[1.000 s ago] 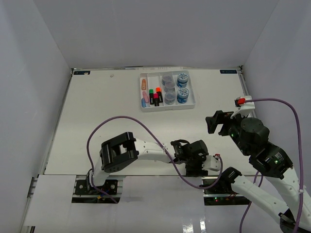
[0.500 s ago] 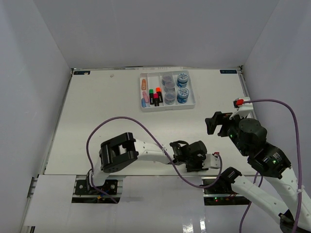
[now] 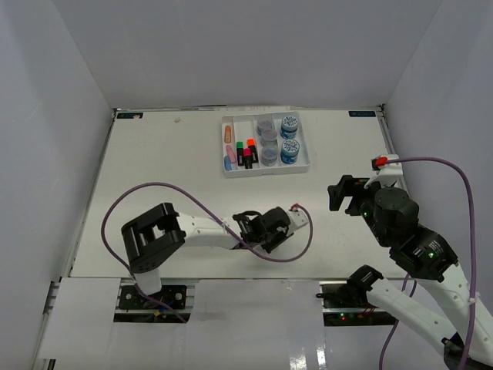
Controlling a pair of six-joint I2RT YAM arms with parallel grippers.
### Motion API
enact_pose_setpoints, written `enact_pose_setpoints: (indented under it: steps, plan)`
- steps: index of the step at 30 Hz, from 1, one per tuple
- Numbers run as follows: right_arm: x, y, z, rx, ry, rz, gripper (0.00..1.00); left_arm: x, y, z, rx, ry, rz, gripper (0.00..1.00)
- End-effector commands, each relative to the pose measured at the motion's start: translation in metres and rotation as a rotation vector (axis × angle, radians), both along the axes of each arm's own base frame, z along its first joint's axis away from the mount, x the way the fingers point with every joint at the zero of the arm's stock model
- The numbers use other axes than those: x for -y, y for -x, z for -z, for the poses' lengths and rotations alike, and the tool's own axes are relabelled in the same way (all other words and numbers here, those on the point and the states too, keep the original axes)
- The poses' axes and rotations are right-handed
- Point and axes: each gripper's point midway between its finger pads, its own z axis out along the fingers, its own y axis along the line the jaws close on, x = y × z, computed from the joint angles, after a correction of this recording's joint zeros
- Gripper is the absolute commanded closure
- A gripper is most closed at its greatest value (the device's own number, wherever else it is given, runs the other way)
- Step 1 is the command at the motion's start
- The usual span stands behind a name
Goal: Sort the stationery into containers
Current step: Pick up the stationery from the corner of the board, then place the stationery in the storage box.
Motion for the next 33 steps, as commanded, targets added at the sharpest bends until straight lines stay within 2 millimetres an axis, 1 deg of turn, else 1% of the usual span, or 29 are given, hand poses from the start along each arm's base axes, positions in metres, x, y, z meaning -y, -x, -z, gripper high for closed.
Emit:
enact_pose_setpoints:
  steps: [1, 3, 4, 6, 7, 9, 10, 12, 13, 14, 15, 16, 17, 18, 19, 20, 21, 23, 24, 25, 26, 27, 29, 30, 33]
  plan:
    - [0.007, -0.01, -0.005, 0.029, -0.018, 0.078, 0.1, -0.051, -0.053, -0.025, 0.006, 0.034, -0.299, 0.86]
    - [0.008, -0.012, -0.002, 0.026, -0.008, 0.088, 0.1, -0.061, -0.071, -0.039, 0.001, 0.081, -0.375, 0.86]
    - [0.007, -0.013, -0.002, 0.027, -0.004, 0.088, 0.1, -0.067, -0.089, -0.056, 0.008, 0.125, -0.422, 0.86]
    - [0.006, -0.015, -0.001, 0.031, 0.002, 0.088, 0.1, -0.072, -0.105, -0.072, 0.01, 0.163, -0.469, 0.85]
    - [0.007, -0.015, 0.0, 0.034, 0.01, 0.086, 0.1, -0.073, -0.123, -0.091, 0.024, 0.205, -0.501, 0.85]
    - [0.005, -0.017, 0.002, 0.037, 0.014, 0.083, 0.1, -0.078, -0.142, -0.107, 0.035, 0.236, -0.548, 0.83]
    - [0.004, -0.018, 0.003, 0.038, 0.018, 0.082, 0.1, -0.084, -0.163, -0.121, 0.051, 0.268, -0.593, 0.83]
    - [0.002, -0.02, 0.005, 0.035, 0.02, 0.077, 0.1, -0.094, -0.186, -0.132, 0.057, 0.304, -0.659, 0.82]
    - [0.0, -0.021, 0.008, 0.03, 0.024, 0.071, 0.1, -0.11, -0.206, -0.136, 0.065, 0.321, -0.721, 0.81]
    - [-0.001, -0.022, 0.01, 0.028, 0.03, 0.069, 0.1, -0.113, -0.222, -0.145, 0.071, 0.347, -0.752, 0.81]
    - [-0.003, -0.023, 0.013, 0.021, 0.035, 0.062, 0.1, -0.119, -0.234, -0.148, 0.068, 0.365, -0.782, 0.78]
    - [-0.005, -0.025, 0.016, 0.017, 0.042, 0.059, 0.1, -0.134, -0.253, -0.151, 0.065, 0.386, -0.839, 0.78]
    - [-0.006, -0.025, 0.019, 0.011, 0.051, 0.053, 0.1, -0.135, -0.271, -0.156, 0.07, 0.408, -0.859, 0.78]
    - [-0.008, -0.027, 0.024, 0.001, 0.061, 0.046, 0.1, -0.139, -0.282, -0.16, 0.062, 0.432, -0.886, 0.77]
    - [-0.01, -0.028, 0.026, -0.001, 0.064, 0.042, 0.1, -0.151, -0.296, -0.161, 0.064, 0.445, -0.925, 0.77]
    - [-0.012, -0.029, 0.03, -0.012, 0.069, 0.035, 0.1, -0.151, -0.313, -0.164, 0.068, 0.467, -0.942, 0.77]
    - [-0.014, -0.03, 0.033, -0.018, 0.072, 0.03, 0.1, -0.16, -0.325, -0.166, 0.066, 0.486, -0.982, 0.76]
    - [-0.019, -0.031, 0.036, -0.024, 0.071, 0.013, 0.1, -0.162, -0.342, -0.165, 0.061, 0.509, -0.998, 0.76]
    - [-0.021, -0.032, 0.04, -0.032, 0.075, 0.005, 0.1, -0.16, -0.355, -0.162, 0.06, 0.52, -1.008, 0.76]
    - [-0.023, -0.033, 0.041, -0.035, 0.077, 0.0, 0.1, -0.162, -0.363, -0.16, 0.053, 0.537, -1.026, 0.76]
    - [-0.025, -0.033, 0.044, -0.041, 0.076, -0.006, 0.1, -0.162, -0.369, -0.159, 0.052, 0.547, -1.033, 0.75]
    - [-0.026, -0.034, 0.048, -0.049, 0.084, -0.009, 0.1, -0.16, -0.378, -0.153, 0.047, 0.553, -1.038, 0.75]
    - [-0.027, -0.035, 0.052, -0.061, 0.09, -0.013, 0.1, -0.154, -0.387, -0.152, 0.041, 0.587, -1.023, 0.75]
    - [-0.028, -0.036, 0.054, -0.065, 0.096, -0.014, 0.1, -0.151, -0.393, -0.146, 0.041, 0.589, -1.021, 0.75]
    - [-0.031, -0.036, 0.06, -0.079, 0.105, -0.024, 0.1, -0.154, -0.405, -0.139, 0.053, 0.588, -1.044, 0.73]
